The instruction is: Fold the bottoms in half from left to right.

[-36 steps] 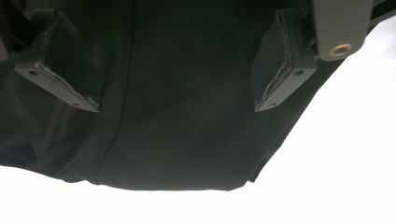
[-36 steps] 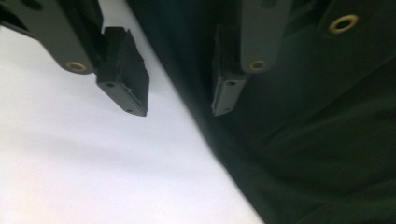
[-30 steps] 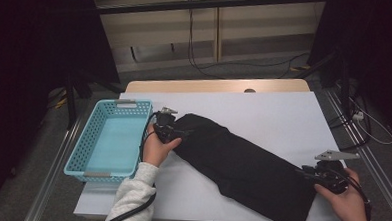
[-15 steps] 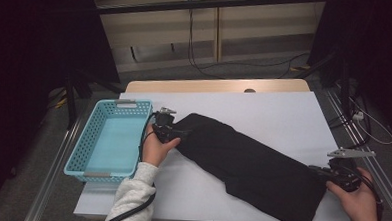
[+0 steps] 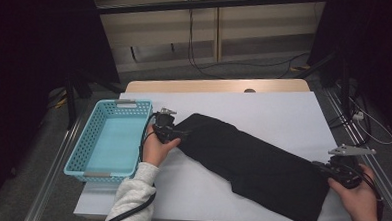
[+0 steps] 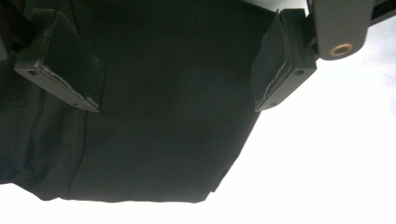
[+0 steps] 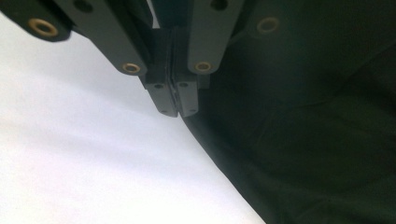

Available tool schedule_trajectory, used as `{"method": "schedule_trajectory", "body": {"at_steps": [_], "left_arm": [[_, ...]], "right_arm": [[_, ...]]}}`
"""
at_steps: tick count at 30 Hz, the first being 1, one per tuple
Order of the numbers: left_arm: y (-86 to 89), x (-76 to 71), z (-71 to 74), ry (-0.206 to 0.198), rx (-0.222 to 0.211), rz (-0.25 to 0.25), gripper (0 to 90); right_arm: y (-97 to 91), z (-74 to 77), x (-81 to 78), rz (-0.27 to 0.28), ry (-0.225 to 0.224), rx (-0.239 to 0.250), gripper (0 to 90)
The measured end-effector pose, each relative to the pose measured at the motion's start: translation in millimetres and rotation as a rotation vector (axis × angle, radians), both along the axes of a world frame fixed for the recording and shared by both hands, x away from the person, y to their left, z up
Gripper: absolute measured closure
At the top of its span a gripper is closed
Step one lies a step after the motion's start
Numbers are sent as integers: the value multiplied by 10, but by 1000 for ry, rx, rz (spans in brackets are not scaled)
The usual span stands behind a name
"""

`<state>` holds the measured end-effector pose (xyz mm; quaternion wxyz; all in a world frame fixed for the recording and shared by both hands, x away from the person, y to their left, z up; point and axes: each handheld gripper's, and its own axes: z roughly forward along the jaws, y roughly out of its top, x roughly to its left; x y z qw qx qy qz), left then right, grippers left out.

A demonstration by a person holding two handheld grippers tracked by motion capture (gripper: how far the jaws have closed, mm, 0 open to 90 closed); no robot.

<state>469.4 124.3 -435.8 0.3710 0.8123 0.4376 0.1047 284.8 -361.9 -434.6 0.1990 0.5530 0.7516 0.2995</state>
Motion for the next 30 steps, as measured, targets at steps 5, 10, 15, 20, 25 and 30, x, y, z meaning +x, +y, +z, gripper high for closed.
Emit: {"method": "schedule_trajectory", "body": {"at_steps": [5, 10, 15, 20, 25, 30], "left_arm": [[-32, -12, 46, -9, -2, -14, 178], [-34, -16, 53, 0, -9, -16, 177], [-35, -22, 53, -2, -7, -15, 177], [-28, -14, 37, 3, -5, -13, 177], [-19, -13, 40, 5, -9, -12, 178], [-27, -13, 30, -6, -1, -6, 178]], "right_arm": [[-27, -33, 99, -14, -12, -17, 885], [-71, -45, 60, -43, -24, 24, 744], [-119, -28, -10, -58, -27, 19, 625], [-193, -86, -26, -80, 7, 46, 591], [-181, -104, -65, -59, 14, 20, 848], [-222, 12, -87, -100, -11, 5, 890]]}}
